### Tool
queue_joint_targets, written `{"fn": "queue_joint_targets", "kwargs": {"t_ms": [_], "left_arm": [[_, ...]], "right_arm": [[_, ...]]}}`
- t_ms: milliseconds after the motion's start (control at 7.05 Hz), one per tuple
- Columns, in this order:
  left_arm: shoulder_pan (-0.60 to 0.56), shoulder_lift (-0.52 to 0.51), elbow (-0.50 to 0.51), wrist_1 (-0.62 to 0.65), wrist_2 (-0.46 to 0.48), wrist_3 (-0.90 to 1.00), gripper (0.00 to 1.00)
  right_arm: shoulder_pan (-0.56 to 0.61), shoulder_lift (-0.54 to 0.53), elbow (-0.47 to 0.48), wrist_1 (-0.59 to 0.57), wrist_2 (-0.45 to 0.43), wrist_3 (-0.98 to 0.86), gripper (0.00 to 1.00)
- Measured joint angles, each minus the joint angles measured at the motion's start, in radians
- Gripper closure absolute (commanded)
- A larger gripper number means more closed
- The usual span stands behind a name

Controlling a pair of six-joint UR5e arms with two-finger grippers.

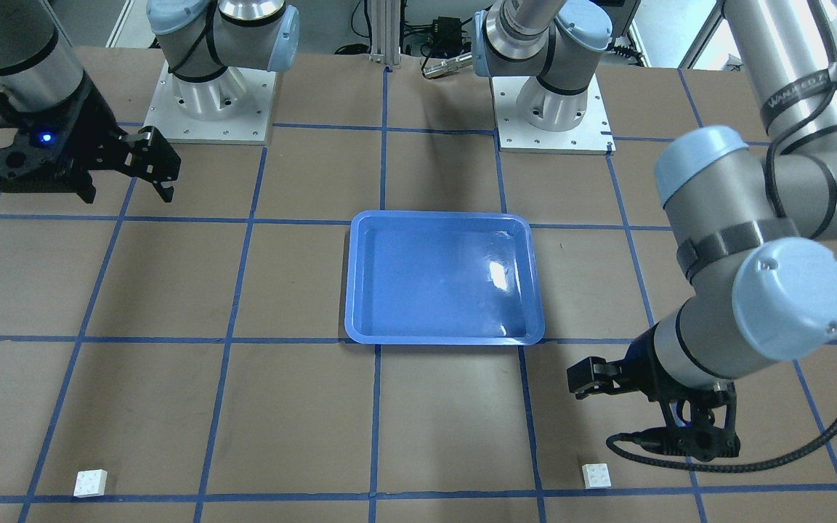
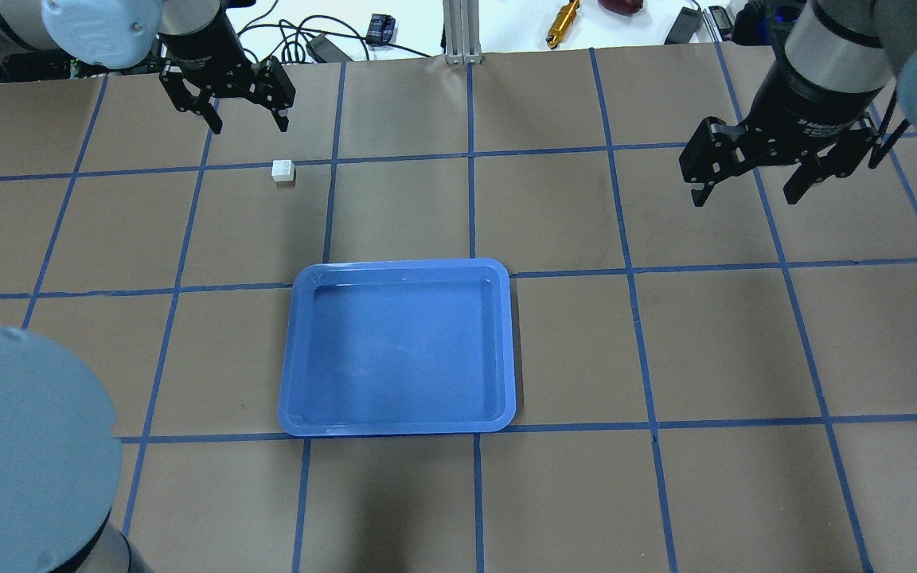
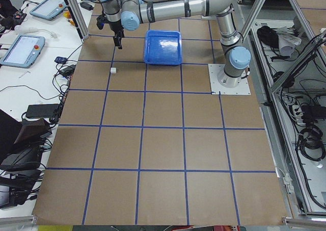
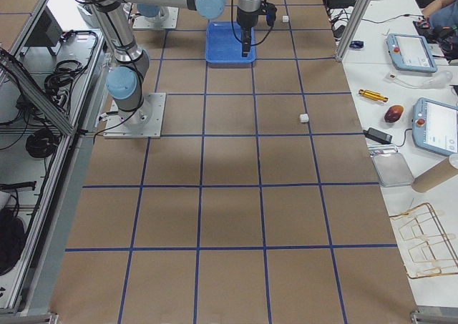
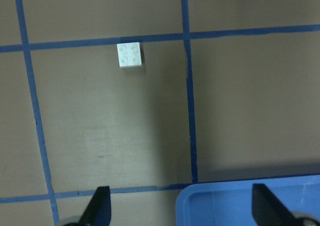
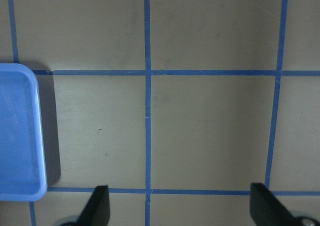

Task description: Assemble white blocks and place on blue tray

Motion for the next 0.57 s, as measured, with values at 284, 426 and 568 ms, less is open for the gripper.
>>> {"fn": "queue_joint_targets", "kwargs": {"t_ms": [284, 426, 568], "left_arm": [[0.009, -0.083, 0.001, 0.071, 0.011, 0.026, 0.01], [0.009, -0.119, 0.001, 0.118, 0.016, 0.040, 0.02], [0.010, -0.156, 0.001, 0.162, 0.020, 0.047, 0.03]], "right_arm": [[-0.107, 0.099, -0.014, -0.132, 0.083, -0.316, 0.00], [-0.130, 0.150, -0.034, -0.192, 0.092, -0.438, 0.00], [-0.146, 0.200, -0.061, -0.219, 0.108, -0.550, 0.00]]}}
